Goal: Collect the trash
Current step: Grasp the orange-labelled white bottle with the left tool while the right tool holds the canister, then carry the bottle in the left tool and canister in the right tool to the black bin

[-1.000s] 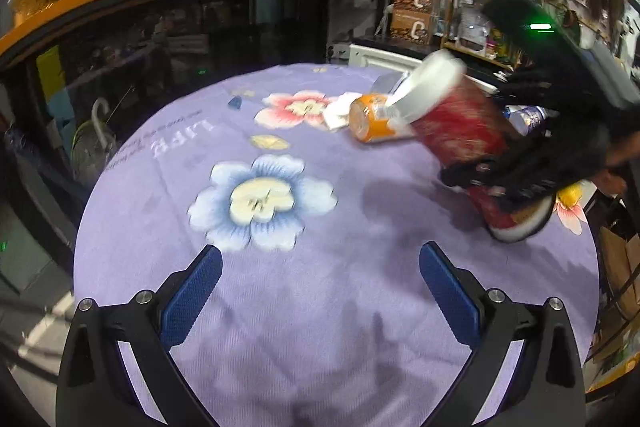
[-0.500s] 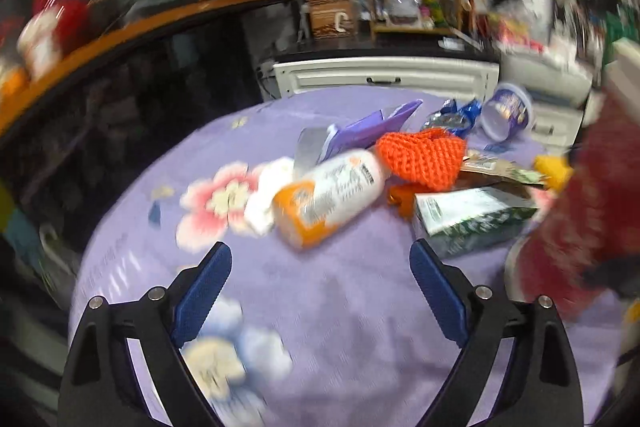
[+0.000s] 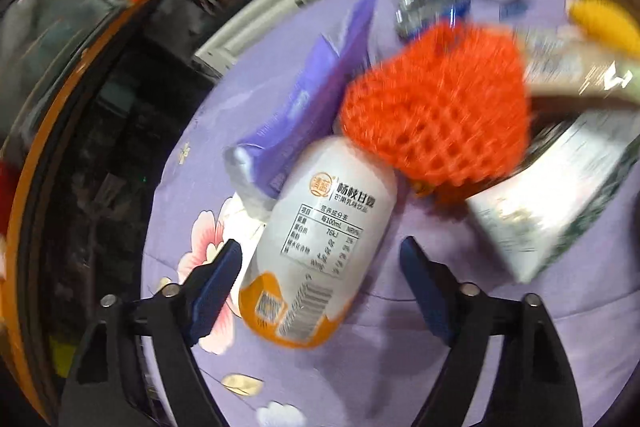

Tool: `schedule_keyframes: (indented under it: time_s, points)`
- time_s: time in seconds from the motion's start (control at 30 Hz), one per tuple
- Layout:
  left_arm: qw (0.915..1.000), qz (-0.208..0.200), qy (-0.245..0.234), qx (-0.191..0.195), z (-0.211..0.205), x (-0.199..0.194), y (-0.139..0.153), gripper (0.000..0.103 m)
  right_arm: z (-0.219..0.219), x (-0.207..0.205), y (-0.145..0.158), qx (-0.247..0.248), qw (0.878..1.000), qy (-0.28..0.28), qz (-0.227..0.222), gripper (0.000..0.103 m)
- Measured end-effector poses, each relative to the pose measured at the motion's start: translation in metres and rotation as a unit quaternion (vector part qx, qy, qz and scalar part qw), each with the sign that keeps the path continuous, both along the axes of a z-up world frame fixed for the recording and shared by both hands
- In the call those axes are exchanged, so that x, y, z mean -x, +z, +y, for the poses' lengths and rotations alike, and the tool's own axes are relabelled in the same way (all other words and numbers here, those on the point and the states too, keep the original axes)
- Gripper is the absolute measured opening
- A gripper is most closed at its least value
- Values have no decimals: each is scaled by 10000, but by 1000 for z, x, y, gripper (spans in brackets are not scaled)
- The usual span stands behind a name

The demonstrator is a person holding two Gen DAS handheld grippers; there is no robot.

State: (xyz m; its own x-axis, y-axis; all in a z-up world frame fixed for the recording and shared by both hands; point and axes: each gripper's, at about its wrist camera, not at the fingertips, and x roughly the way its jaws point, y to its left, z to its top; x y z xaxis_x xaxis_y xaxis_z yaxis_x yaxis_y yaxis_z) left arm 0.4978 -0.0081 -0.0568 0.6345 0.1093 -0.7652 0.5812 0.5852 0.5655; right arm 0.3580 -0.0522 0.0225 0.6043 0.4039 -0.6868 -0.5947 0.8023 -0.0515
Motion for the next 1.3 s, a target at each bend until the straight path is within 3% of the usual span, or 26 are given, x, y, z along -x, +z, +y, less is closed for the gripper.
schedule_keyframes:
  time_s: [0.1, 0.23, 0.33, 0.5, 0.67, 0.8, 1.07, 1.3]
  points:
    - [9990, 142, -195, -366, -7, -7, -11, 75, -5, 0, -4, -47, 10000, -16, 9, 73]
    - [9993, 278, -85, -230, -7, -17, -8, 67, -9, 1, -11, -99, 9999, -56, 36, 73]
    - [9990, 174, -176, -374, -8, -13, -10, 62, -11, 1, -13, -168, 9998, -67, 23, 73]
    - [9994, 236, 38, 238, 2, 0, -2, 61, -15, 4, -15, -305, 9995, -127, 9, 73]
    - [9959, 52, 235, 877, 19, 33, 3, 61, -20, 16, -14, -430, 9990, -145, -50, 73]
    - [9879, -210, 548, 1437, 35, 65, 10, 61, -23, 29, -12, -525, 9985, -126, -131, 73]
    - [9568, -699, 1510, 2383, 67, 133, 22, 61, -37, 63, -15, -726, 9970, -140, -242, 73]
    - [9355, -1196, 1485, 2975, 52, 199, 52, 61, -78, 95, -14, -876, 9942, -461, -409, 73]
